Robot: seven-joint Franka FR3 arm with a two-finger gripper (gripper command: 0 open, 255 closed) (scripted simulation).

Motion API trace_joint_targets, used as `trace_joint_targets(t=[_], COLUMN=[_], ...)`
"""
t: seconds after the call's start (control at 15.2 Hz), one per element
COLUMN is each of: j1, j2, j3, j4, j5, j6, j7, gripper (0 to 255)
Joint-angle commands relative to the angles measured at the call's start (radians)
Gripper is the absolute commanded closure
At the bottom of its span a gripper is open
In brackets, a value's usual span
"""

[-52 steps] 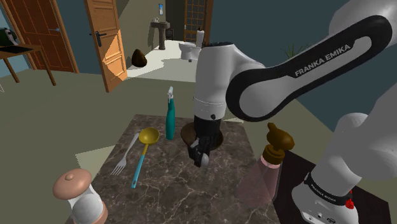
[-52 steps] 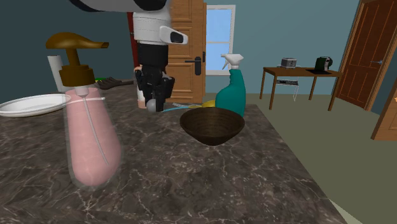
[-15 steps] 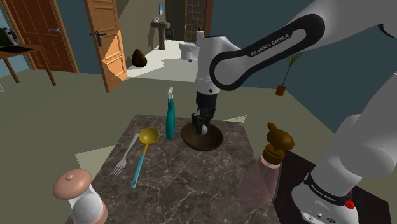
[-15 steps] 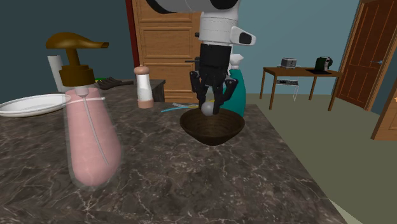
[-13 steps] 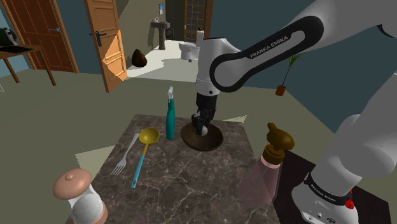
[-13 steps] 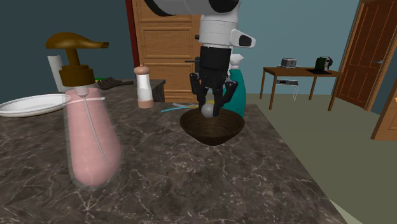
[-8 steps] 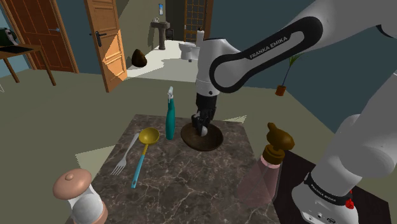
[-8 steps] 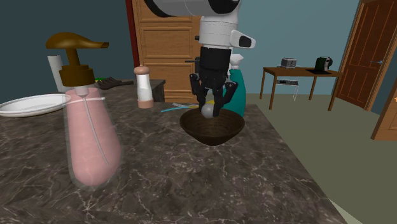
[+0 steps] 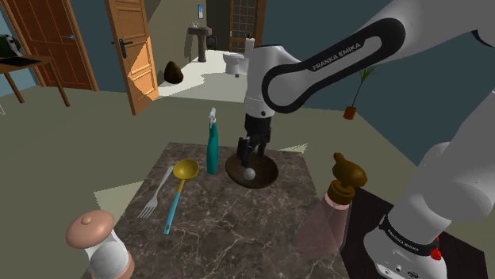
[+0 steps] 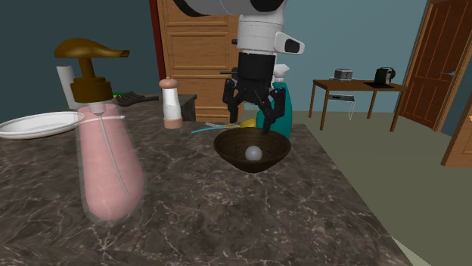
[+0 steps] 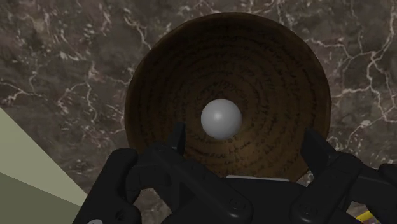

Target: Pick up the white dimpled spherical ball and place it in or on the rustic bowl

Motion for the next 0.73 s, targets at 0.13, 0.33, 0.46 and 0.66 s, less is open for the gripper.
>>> trace_joint_targets(t=[0.13,0.33,0.46,0.66], j1=[-0.005,-0.005,-0.005,-0.005], j2=[-0.05,-0.05,-0.05,-0.05], j3=[-0.011,-0.011,-0.011,-0.011], j4=[0.067,0.067,0.067,0.067], j5=[0.006,0.006,0.006,0.006], j6=[-0.117,-0.117,-0.117,-0.117], j7=[-0.007,-0.007,-0.007,-0.007], gripper=[0,0,0,0])
